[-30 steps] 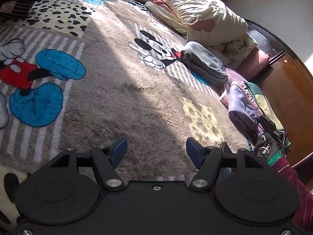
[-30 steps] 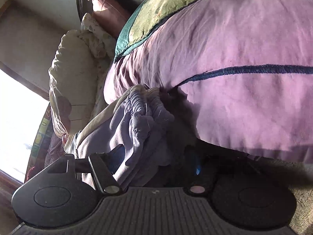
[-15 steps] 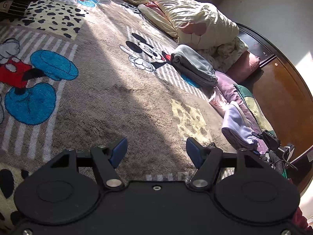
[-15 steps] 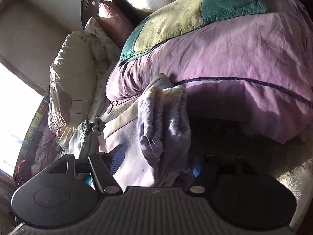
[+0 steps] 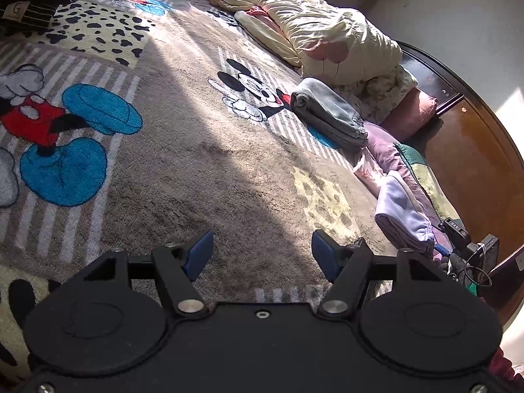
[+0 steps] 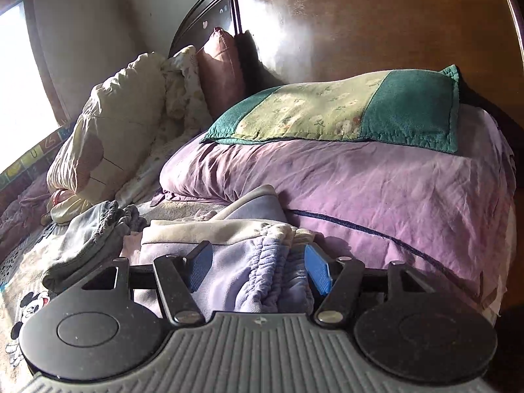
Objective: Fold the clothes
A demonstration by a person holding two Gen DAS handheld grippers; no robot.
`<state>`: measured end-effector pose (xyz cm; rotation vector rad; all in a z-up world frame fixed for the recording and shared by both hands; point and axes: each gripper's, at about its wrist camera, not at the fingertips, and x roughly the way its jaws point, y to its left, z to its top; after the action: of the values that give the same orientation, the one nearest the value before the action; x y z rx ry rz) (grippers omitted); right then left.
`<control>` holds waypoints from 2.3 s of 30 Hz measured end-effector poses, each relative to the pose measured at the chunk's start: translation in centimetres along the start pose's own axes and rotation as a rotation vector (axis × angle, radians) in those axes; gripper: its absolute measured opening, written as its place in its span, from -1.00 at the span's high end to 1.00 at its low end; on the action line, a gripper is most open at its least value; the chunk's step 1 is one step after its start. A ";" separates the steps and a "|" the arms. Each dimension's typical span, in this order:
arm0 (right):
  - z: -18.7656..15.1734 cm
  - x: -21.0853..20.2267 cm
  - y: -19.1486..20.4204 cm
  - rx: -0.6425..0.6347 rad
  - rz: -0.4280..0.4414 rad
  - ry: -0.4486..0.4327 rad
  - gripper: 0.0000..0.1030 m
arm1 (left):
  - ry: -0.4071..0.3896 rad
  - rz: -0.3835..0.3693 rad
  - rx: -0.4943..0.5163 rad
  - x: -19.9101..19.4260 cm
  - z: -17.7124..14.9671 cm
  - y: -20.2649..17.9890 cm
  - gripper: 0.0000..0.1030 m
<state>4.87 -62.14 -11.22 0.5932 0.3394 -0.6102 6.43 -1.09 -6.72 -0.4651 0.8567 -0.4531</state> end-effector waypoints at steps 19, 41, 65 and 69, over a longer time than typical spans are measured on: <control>-0.5 2.8 -2.9 0.178 0.295 0.215 0.49 | 0.026 -0.044 0.005 0.5 -0.5 -1.3 -0.27; -1.0 2.7 1.8 -0.273 0.125 0.163 -0.20 | 0.022 -0.043 -0.027 -0.7 -1.0 -0.6 -0.27; -1.1 0.3 -5.6 -0.007 0.058 0.153 -0.55 | 0.016 -0.096 -0.021 -1.7 -0.8 -1.0 -0.27; -1.5 3.4 -7.3 0.042 0.131 0.192 -0.55 | 0.024 -0.092 -0.021 -1.5 -1.0 -1.1 -0.27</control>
<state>2.73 -67.54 -17.05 0.7110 0.4643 -0.4359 4.59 -1.29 -5.74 -0.5205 0.8663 -0.5356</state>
